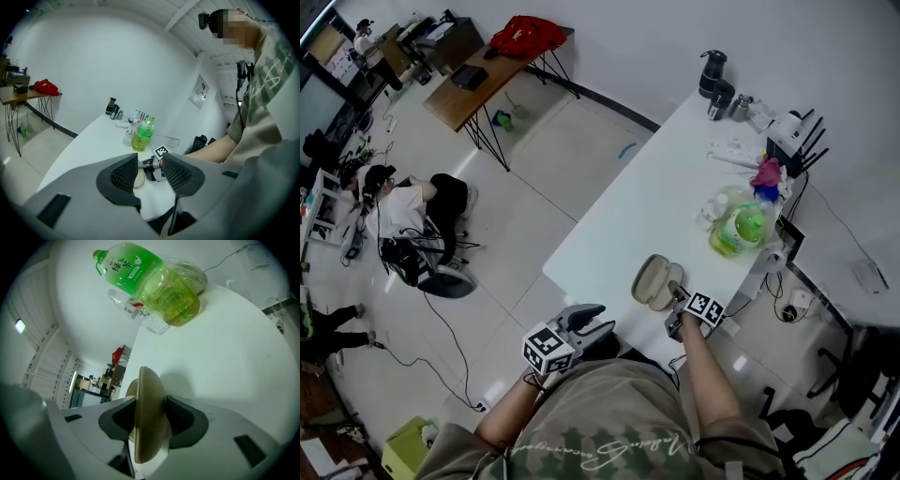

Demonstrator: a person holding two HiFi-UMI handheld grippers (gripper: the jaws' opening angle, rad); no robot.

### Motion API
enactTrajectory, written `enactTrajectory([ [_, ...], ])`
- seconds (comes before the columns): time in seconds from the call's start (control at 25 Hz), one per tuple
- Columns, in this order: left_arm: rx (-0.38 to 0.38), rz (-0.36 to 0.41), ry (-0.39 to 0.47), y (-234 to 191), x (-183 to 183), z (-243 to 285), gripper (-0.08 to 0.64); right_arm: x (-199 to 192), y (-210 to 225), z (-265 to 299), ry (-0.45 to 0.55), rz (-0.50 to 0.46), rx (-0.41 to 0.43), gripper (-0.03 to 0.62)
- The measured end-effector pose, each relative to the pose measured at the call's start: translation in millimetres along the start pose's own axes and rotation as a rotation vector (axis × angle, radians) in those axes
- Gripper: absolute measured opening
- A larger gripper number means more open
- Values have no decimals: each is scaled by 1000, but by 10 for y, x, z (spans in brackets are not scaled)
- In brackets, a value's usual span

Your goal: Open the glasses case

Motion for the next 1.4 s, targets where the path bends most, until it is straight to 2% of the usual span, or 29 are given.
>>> enactTrajectory([
  [0.16, -27, 7, 12, -67, 49, 32, 169, 33, -191, -307, 35, -37, 77, 152],
  [0.24, -46, 4, 30, -121, 77, 57, 169, 87, -419, -600, 88, -42, 167, 152],
  [0.32, -73, -1, 66, -170, 124, 69, 169, 141, -746, -959, 175, -72, 294, 152],
  [0.4, -109, -9, 117, -207, 198, 63, 169, 154, -1138, -1331, 292, -187, 431, 152],
  [0.48, -146, -13, 166, -220, 290, 63, 169, 126, -1552, -1693, 432, -392, 517, 152],
  [0.56, -176, -8, 195, -219, 386, 70, 169, 57, -1924, -1997, 566, -562, 547, 152],
  [0.64, -206, -2, 208, -225, 462, 70, 169, -53, -2217, -2169, 624, -639, 561, 152],
  [0.72, -246, -11, 232, -235, 530, 109, 169, -147, -2402, -2220, 604, -671, 565, 152],
  [0.84, -292, -22, 273, -196, 555, 234, 169, -260, -2452, -2277, 596, -651, 566, 150],
  [0.96, -305, 14, 258, -46, 479, 227, 169, -470, -2422, -2344, 592, -637, 565, 150],
  [1.08, -334, 23, 262, 121, 430, 98, 165, -694, -2474, -2311, 487, -735, 587, 150],
  [1.16, -344, 22, 279, 235, 393, -32, 8, -833, -2524, -2304, 442, -775, 618, 150],
  [1.28, -325, 45, 297, 412, 285, -222, 8, -1030, -2549, -2374, 427, -770, 689, 150],
  [1.4, -270, 69, 307, 607, 105, -407, 8, -1215, -2509, -2570, 442, -791, 730, 150],
])
Point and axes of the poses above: the fingertips, and each gripper's own axes: z forward along the fingers, y to its right, x out of its top, the point moved 7 cm from there along -z, backward along the fingers, and after that the axes turned 2 degrees about -z, right-handed, at the moved point
